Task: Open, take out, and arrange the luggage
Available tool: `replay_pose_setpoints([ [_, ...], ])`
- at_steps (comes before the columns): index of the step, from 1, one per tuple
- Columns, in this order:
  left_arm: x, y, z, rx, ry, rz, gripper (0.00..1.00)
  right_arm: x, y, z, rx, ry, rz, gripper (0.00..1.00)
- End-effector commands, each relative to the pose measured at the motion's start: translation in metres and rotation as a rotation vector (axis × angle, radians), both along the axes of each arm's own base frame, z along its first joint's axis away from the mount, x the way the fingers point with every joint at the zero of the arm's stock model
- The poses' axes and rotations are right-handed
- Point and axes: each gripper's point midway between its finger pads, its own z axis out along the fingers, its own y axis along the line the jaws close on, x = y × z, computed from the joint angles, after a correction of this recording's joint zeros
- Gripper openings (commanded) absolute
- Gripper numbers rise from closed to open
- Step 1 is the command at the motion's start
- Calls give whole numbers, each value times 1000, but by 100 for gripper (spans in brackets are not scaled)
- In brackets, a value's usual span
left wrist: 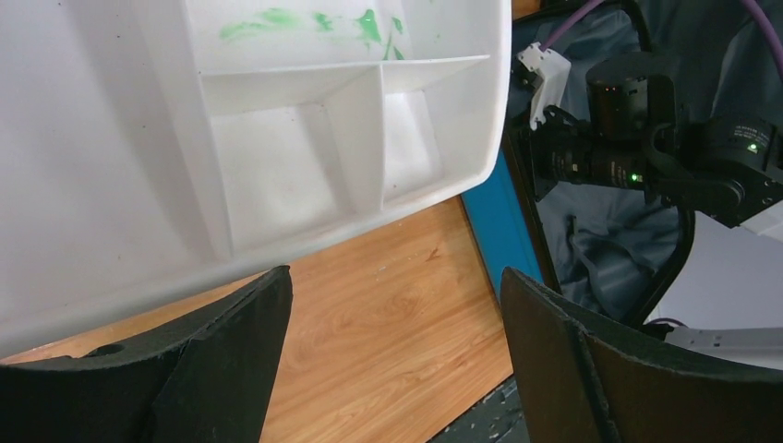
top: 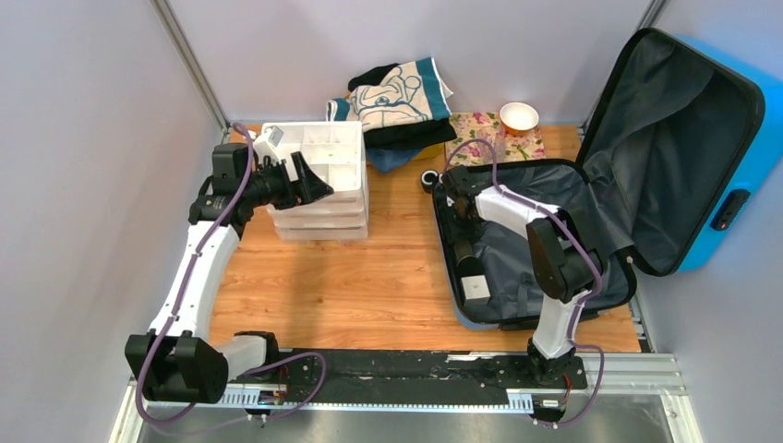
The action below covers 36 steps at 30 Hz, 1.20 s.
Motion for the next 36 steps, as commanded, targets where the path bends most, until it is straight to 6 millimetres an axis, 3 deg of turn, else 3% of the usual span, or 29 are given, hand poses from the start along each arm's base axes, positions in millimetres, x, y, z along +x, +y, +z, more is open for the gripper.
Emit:
replay_pose_setpoints([
  [1, 10, 2, 23, 10, -123, 4, 90, 3, -1, 2, -8, -56, -17, 30],
  [2, 10, -1, 23, -6, -127, -10, 91, 5, 2, 12, 15, -66, -9, 26],
  [3, 9, -2, 24, -12, -133, -21, 90, 7, 8, 29, 50, -99, 12, 9],
  [5, 9, -9, 30, -40, -153, -54, 90, 5, 17, 51, 117, -110, 53, 0],
  [6, 9, -11, 33, -51, -164, -70, 90, 10, 20, 73, 149, -161, 65, 0],
  [9, 8, -21, 51, -94, -235, -141, 90, 13, 18, 107, 211, -240, 121, 0],
  [10, 7, -23, 57, -104, -255, -156, 90, 14, 13, 128, 243, -294, 138, 0],
  [12, 6, -27, 70, -127, -310, -190, 90, 15, 8, 149, 279, -348, 164, 0],
  [16, 6, -33, 87, -162, -369, -220, 92, 15, 1, 209, 430, -488, 241, 0],
  [20, 1, -46, 108, -247, -428, -271, 91, -5, 19, 286, 598, -687, 367, 0],
  [24, -7, -78, 120, -280, -476, -350, 92, -28, 42, 342, 821, -803, 430, 0],
  [30, -13, -130, 131, -329, -524, -425, 91, -58, 64, 379, 1003, -806, 502, 0],
  [36, -26, -177, 143, -342, -555, -541, 91, -81, 89, 382, 1056, -757, 585, 0],
])
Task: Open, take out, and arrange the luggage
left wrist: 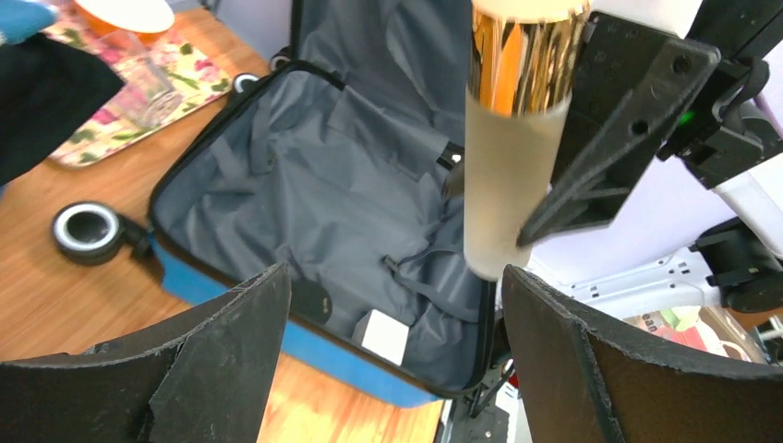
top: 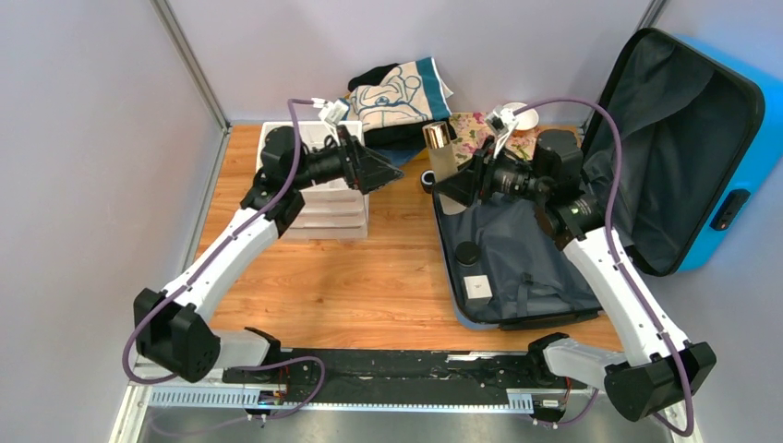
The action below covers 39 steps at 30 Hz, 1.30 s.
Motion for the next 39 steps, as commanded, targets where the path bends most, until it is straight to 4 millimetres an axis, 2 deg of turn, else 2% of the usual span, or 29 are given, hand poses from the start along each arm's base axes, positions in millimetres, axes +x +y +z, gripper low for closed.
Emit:
replay_pose_setpoints([
  [1, -6, -26, 38, -57, -138, -45, 91, -29, 23, 38, 90, -100, 123, 0],
  [7, -17, -41, 41, -111, -141, -108, 91, -39, 37, 42, 109, -94, 165, 0],
  [10, -26, -43, 47, -160, -160, -150, 91, -37, 42, 40, 126, -71, 171, 0],
  [15, -28, -47, 52, -184, -172, -170, 91, -32, 48, 39, 134, -66, 171, 0],
  [20, -29, -55, 48, -175, -149, -182, 91, -31, 52, 37, 122, -69, 182, 0],
  [22, -28, -57, 44, -165, -133, -179, 90, -34, 54, 39, 119, -79, 201, 0],
  [25, -27, -58, 41, -164, -122, -172, 83, -40, 58, 39, 110, -98, 227, 0],
  [30, -26, -59, 42, -172, -112, -172, 67, -47, 62, 35, 105, -98, 264, 0],
  [32, -26, -59, 43, -176, -111, -175, 55, -46, 62, 35, 100, -105, 265, 0],
  [33, -27, -59, 42, -179, -108, -177, 48, -46, 61, 34, 98, -104, 262, 0],
  [34, -27, -59, 42, -181, -105, -177, 30, -46, 61, 36, 97, -109, 262, 0],
  [37, -21, -54, 46, -180, -112, -129, 0, -38, 57, 33, 79, -85, 210, 1],
  [38, -17, -51, 48, -182, -121, -109, 0, -37, 55, 36, 77, -92, 198, 19],
  [39, -11, -47, 56, -182, -145, -78, 0, -33, 51, 34, 70, -76, 179, 31],
])
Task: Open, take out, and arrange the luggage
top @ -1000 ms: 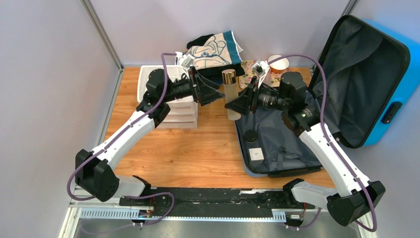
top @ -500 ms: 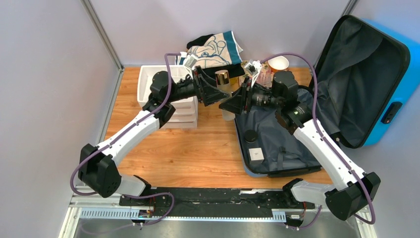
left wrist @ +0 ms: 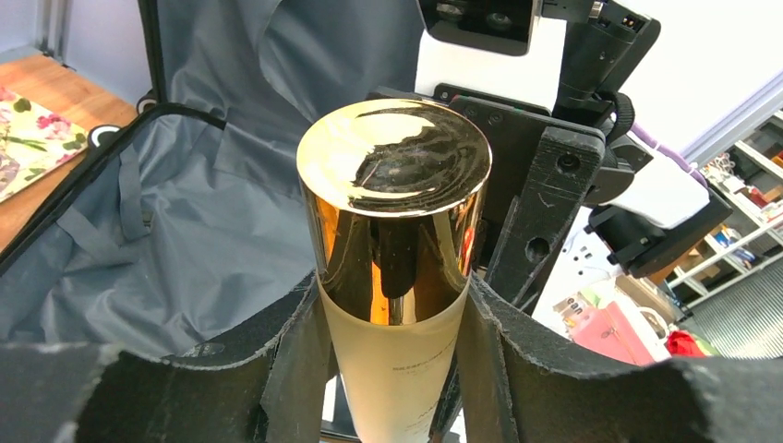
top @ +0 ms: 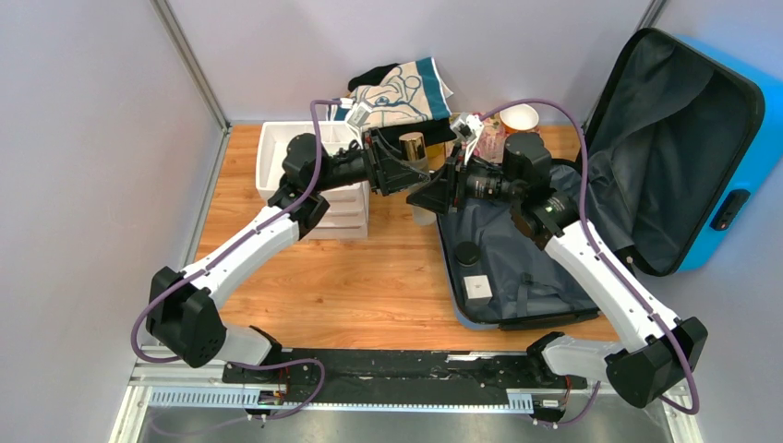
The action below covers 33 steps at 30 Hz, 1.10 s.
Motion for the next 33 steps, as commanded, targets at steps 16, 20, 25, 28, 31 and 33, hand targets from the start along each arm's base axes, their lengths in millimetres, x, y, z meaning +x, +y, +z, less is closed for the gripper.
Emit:
replay_pose_setpoints([
  [16, 175, 138, 80, 229, -504, 842, 0, 44, -93, 39, -115, -114, -294, 85],
  [20, 193, 143, 72, 290, -564, 891, 0, 47, -101, 36, -131, -134, -312, 85],
  [25, 203, 148, 59, 324, -547, 921, 0, 45, -106, 32, -157, -134, -316, 85],
  [28, 205, 147, 45, 357, -543, 914, 0, 47, -108, 30, -168, -131, -322, 85],
  [31, 209, 153, 31, 394, -542, 926, 0, 48, -108, 29, -167, -122, -320, 85],
  [33, 211, 155, 25, 402, -536, 930, 0, 49, -108, 29, -164, -118, -319, 85],
])
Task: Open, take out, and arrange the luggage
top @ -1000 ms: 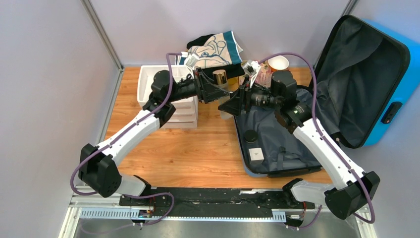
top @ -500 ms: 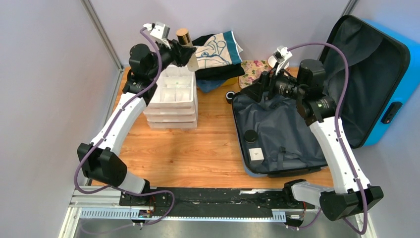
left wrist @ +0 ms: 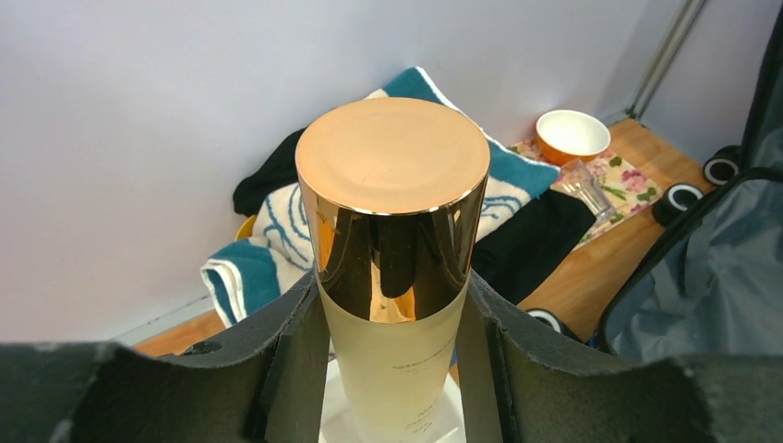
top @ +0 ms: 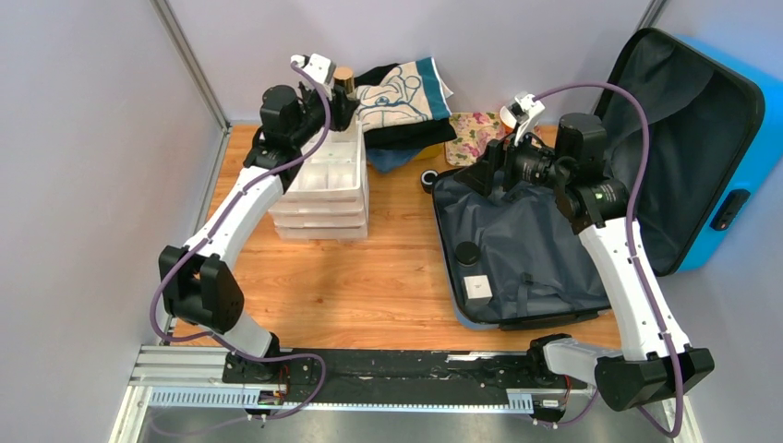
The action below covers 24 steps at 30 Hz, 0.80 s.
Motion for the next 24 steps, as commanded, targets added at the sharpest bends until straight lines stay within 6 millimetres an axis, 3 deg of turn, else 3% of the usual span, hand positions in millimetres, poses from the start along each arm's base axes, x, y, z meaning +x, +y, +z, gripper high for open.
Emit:
replay_pose_setpoints([
  [1, -3, 12, 41, 2, -162, 33, 0, -3, -4, 18, 1, -57, -6, 85],
  [9, 0, 18, 7, -9, -96, 47, 0, 6, -13, 2, -2, 20, -99, 87],
  [12, 0, 24, -1, -43, -57, 71, 9, 4, -15, -10, -51, 17, -74, 92],
  [13, -1, 25, -3, -50, -44, 77, 21, 3, -15, -13, -56, 28, -76, 92],
  [15, -4, 25, -9, -69, -1, 84, 32, 4, -18, -23, -75, 63, -86, 93],
  [17, -10, 24, -12, -78, 17, 69, 59, 6, -21, -30, -95, 79, -100, 93],
  [19, -18, 25, -6, -94, 15, 68, 76, 6, -25, -37, -126, 83, -105, 93],
  [20, -20, 26, -5, -95, 17, 69, 81, 7, -28, -38, -135, 85, -119, 93],
  [24, -34, 36, 11, -79, 4, 98, 82, 3, -34, -52, -198, 110, -112, 94],
])
